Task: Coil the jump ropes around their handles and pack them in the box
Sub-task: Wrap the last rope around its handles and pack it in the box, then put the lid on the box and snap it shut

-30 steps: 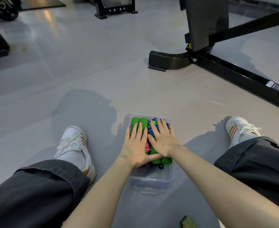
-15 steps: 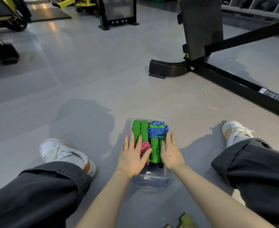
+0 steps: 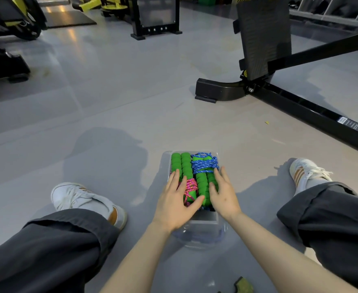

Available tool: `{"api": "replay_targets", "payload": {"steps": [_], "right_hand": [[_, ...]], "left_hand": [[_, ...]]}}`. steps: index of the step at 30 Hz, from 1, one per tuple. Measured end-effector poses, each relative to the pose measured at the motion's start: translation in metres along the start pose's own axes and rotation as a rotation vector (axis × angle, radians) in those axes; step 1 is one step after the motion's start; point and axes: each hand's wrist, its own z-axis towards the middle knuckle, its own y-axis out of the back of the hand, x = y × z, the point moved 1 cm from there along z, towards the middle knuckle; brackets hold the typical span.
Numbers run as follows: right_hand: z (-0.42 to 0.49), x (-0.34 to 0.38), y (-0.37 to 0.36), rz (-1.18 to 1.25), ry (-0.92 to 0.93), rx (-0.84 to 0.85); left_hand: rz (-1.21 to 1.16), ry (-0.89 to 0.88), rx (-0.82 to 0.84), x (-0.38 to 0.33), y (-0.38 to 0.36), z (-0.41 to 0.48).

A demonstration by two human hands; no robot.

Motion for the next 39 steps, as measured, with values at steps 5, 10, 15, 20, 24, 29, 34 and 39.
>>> {"api": "replay_targets", "payload": {"steps": [5, 10, 15, 20, 24, 29, 34, 39], "right_hand": [[0.024, 0.05, -0.022, 0.048, 0.146, 0.02], [0.036, 0.085, -0.09, 0.108, 0.254, 0.042], [0.023, 0.071, -0.15, -0.155, 0.266, 0.221], [0.019, 0.058, -0.149, -0.512, 0.27, 0.213], [0.018, 0.065, -0.126, -0.56, 0.242, 0.275], [0.021, 0.003, -0.066, -0.597, 0.135, 0.34], [0.01, -0.063, -0.005, -0.901, 0.106, 0.636], [0.001, -0.088, 0.008, -0.932, 0.045, 0.519]], "left_hand": [[-0.088, 0.041, -0.116, 0.03, 0.046, 0.011], [0.023, 0.104, -0.101, 0.089, 0.088, 0.002], [0.131, 0.11, -0.009, 0.14, 0.067, -0.032], [0.232, 0.043, 0.038, 0.143, 0.054, -0.03], [0.279, -0.126, -0.005, 0.124, 0.057, -0.023], [0.302, -0.414, -0.082, 0.054, 0.024, -0.021], [0.36, -0.508, 0.36, 0.006, -0.06, -0.045], [0.413, -0.186, 0.464, -0.024, -0.096, -0.043]]}}
